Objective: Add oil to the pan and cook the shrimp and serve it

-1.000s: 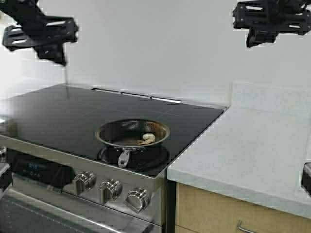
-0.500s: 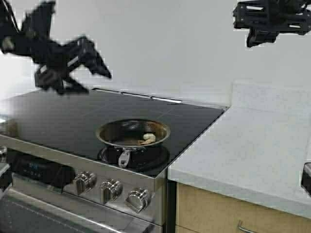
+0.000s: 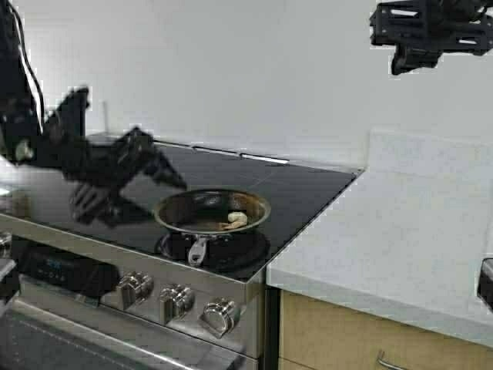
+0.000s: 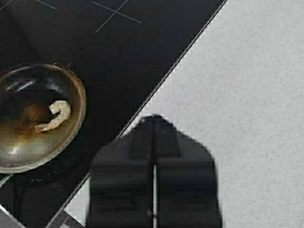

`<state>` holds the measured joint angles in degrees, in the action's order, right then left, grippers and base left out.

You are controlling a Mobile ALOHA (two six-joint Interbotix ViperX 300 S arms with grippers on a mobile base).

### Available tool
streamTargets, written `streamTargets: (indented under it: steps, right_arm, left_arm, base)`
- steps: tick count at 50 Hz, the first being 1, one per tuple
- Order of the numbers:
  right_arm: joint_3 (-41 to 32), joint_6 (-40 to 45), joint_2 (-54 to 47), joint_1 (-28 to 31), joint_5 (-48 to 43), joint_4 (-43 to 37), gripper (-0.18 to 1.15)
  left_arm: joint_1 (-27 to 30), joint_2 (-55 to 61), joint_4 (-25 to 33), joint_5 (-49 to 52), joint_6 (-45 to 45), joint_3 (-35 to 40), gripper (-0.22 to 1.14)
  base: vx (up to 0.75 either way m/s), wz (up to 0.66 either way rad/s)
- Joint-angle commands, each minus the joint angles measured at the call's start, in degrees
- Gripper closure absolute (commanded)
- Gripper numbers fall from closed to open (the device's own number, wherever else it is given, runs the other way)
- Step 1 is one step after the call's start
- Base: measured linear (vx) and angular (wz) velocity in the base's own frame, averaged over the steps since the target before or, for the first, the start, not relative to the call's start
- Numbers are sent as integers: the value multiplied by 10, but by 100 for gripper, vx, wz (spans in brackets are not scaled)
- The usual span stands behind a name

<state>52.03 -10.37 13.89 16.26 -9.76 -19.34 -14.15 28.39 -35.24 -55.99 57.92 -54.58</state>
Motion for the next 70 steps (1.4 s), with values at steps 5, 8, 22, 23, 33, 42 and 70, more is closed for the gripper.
streamTargets:
  steps: [5,8,22,23,33,42,70]
  right_arm:
    - [-9,1,13,1,-3,1,89]
    - [-9,1,13,1,-3,1,89]
    - [-9,1,12,1,-3,1,89]
    - [-9,1,12,1,-3,1,89]
    - [-9,1,12,1,-3,1,89]
    - [-9,1,12,1,-3,1,89]
    - [-8,0,11,1,-3,1,89]
  left_arm:
    - [-2,66,0,-69,5,16,-9]
    - [-1,87,-1,-88,15,20,-9]
    - [-2,190,-22,-207,91,80,-9]
    - [-1,198,-21,-213,97,85,-9]
    - [-12,263,-21,-267,144,133,-9]
    - [-33,291,-19,-283,180,171,-9]
    - [-69,315,-18,-283,261,256,-9]
  base:
    - [0,0]
    - [0,0]
    - [0,0]
    - [0,0]
    - [0,0]
    - [0,0]
    - [0,0]
